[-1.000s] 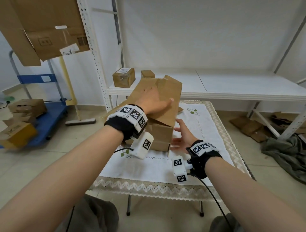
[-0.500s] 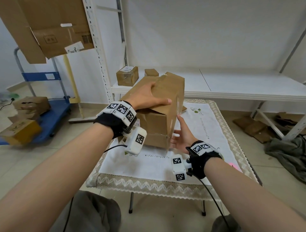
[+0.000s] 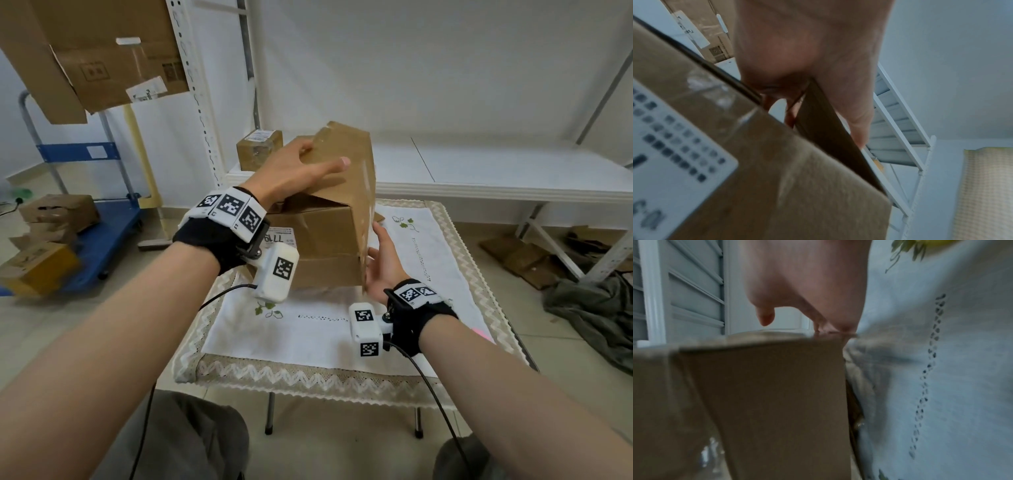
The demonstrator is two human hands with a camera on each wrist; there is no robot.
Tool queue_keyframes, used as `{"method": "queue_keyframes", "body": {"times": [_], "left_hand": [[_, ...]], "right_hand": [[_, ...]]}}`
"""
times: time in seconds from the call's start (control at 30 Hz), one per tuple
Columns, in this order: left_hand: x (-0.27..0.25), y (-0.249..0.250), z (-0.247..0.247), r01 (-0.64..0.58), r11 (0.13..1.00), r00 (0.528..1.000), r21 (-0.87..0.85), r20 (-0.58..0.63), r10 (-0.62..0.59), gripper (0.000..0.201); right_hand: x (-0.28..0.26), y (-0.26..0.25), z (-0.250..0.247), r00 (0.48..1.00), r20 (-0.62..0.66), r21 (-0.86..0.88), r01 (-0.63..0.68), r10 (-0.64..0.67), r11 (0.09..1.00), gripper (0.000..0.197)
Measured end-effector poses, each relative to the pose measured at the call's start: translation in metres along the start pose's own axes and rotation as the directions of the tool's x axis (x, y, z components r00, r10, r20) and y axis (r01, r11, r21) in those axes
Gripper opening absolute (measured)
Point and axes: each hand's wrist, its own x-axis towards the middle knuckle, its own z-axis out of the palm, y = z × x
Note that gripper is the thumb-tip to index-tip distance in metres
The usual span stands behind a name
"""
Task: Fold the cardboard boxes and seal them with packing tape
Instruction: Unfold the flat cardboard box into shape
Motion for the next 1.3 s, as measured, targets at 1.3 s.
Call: {"method": "queue_keyframes", "body": {"times": [1.3], "left_hand": [[-0.059,-0.119,0.063,0.547,0.449,0.824,-0.706,0.363,-0.434,0.062]], "right_hand": [[0.013,-0.002,-0.063,0.996,-0.083,-0.296,-0.049,0.025,0.954,0.082]]}}
